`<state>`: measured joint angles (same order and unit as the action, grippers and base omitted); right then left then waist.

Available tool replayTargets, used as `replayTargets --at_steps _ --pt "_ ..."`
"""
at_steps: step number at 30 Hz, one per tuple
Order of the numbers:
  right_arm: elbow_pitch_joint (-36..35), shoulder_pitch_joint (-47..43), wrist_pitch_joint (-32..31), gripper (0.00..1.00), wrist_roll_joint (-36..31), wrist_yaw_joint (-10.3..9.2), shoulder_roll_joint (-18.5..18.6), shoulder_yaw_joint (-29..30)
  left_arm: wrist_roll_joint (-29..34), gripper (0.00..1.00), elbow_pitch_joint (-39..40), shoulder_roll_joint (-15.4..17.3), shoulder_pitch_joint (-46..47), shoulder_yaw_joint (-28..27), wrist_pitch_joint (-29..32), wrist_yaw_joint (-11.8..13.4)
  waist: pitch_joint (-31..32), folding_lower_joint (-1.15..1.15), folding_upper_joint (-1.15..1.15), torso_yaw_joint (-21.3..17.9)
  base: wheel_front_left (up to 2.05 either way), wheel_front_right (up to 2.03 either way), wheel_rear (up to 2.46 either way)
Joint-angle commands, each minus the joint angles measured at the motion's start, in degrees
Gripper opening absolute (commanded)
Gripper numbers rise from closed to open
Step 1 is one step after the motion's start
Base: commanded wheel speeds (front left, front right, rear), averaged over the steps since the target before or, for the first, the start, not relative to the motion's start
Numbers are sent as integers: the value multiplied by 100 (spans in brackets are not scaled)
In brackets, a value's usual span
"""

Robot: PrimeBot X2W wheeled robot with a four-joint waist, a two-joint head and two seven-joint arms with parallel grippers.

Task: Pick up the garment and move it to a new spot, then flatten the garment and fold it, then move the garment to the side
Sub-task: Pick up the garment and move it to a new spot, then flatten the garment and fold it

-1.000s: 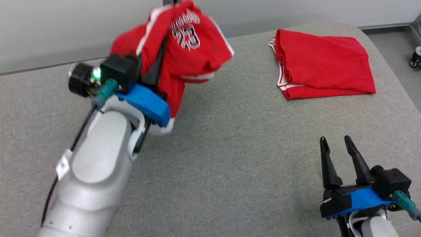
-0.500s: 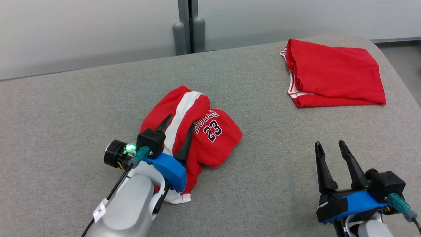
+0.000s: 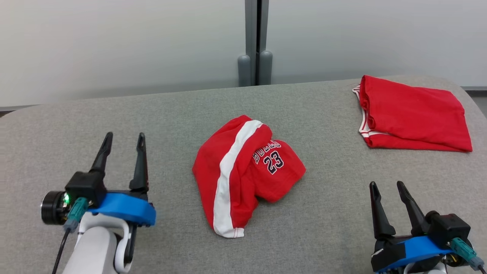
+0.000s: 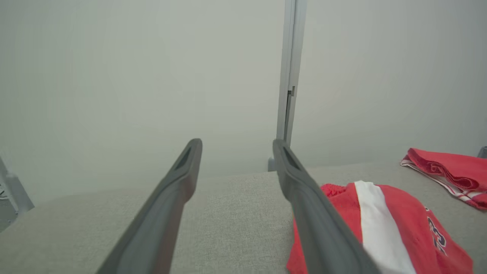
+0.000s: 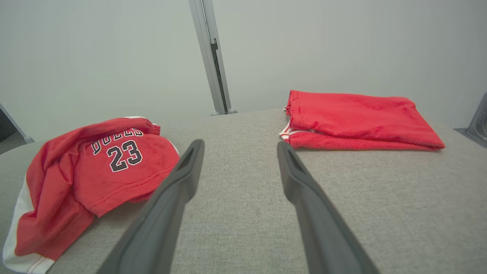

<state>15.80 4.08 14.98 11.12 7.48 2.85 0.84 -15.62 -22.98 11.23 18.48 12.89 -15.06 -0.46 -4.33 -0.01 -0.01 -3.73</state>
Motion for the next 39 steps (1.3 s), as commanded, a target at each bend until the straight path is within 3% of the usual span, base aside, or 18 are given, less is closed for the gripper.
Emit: replayTargets --at_steps 1,11,22,39 --pt "8 -89 28 100 -50 2 10 56 79 100 209 51 -332 -238 -13 51 25 1 1 108 0 0 0" --pt "120 -248 28 100 -44 2 11 103 348 100 750 -45 -1523 -1181 -13 98 245 1 1 473 0 0 0" --pt "231 -452 28 100 -37 2 10 79 756 100 718 -106 -2250 -1347 -14 50 450 1 1 651 0 0 0" --pt "626 -598 28 100 -2 2 11 55 914 100 561 -361 -2394 -1508 -14 -127 555 1 1 630 0 0 0"
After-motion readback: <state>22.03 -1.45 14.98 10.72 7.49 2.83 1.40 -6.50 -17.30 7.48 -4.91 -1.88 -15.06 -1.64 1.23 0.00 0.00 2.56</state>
